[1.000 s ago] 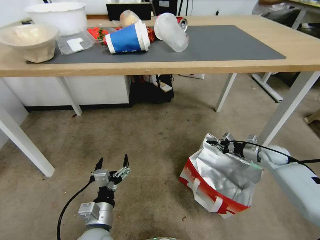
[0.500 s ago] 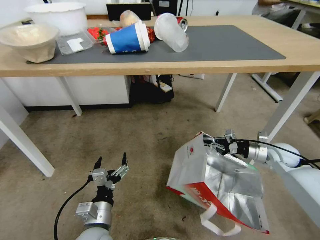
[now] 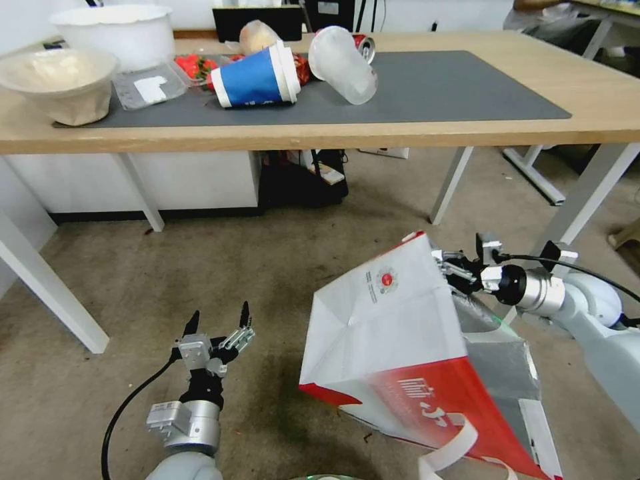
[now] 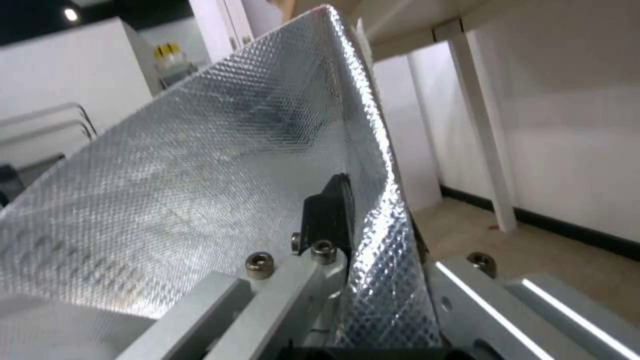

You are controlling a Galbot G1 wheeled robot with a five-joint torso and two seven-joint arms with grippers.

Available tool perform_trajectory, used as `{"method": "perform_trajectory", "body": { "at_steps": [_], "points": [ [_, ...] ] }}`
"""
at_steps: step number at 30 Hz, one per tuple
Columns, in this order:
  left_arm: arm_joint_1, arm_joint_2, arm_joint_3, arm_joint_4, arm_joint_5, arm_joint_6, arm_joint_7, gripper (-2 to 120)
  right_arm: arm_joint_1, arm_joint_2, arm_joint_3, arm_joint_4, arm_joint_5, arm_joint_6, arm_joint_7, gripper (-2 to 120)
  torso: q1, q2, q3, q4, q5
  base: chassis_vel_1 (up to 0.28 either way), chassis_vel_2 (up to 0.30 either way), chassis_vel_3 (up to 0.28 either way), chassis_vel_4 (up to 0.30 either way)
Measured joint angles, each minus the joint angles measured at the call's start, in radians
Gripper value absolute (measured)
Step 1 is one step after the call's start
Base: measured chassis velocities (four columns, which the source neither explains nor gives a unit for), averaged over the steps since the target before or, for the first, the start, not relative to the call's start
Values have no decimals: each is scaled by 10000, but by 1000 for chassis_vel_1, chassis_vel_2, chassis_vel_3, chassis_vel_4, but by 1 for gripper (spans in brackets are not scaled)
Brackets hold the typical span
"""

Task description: Pick up the food delivery bag from the floor and place it on the table.

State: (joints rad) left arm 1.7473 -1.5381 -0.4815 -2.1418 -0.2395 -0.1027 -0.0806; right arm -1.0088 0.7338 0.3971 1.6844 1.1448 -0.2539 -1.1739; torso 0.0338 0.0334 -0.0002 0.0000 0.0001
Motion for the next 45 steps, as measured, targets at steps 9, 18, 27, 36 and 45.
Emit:
{"method": "perform_trajectory", "body": {
  "at_steps": [9, 18, 27, 36, 45],
  "points": [
    [-2, -60, 10, -30, 11, -7, -15, 100, -247, 145, 222, 42, 152, -81, -146, 0, 0, 0, 0, 0, 0, 0, 0, 0, 0],
    [8, -106, 60, -75, 93, -68, -144, 100, -338, 170, 232, 139, 87, -105, -255, 0, 0, 0, 0, 0, -2, 0, 0, 0, 0],
    [65, -81, 57, -165, 128, -103, -276, 100, -539, 177, 276, 366, -9, -108, -200, 0, 5, 35, 27, 0, -1, 0, 0, 0, 0],
    [117, -89, 139, -210, 270, -78, -229, 100, -964, 260, 430, 694, -171, -80, -181, 0, 13, 240, 241, -1, -1, 0, 0, 0, 0],
    [177, -65, 135, -292, 371, -84, -205, 100, -1258, 180, 670, 957, -181, -56, -103, 0, 36, 526, 509, 2, -2, 0, 0, 0, 0]
  ]
}}
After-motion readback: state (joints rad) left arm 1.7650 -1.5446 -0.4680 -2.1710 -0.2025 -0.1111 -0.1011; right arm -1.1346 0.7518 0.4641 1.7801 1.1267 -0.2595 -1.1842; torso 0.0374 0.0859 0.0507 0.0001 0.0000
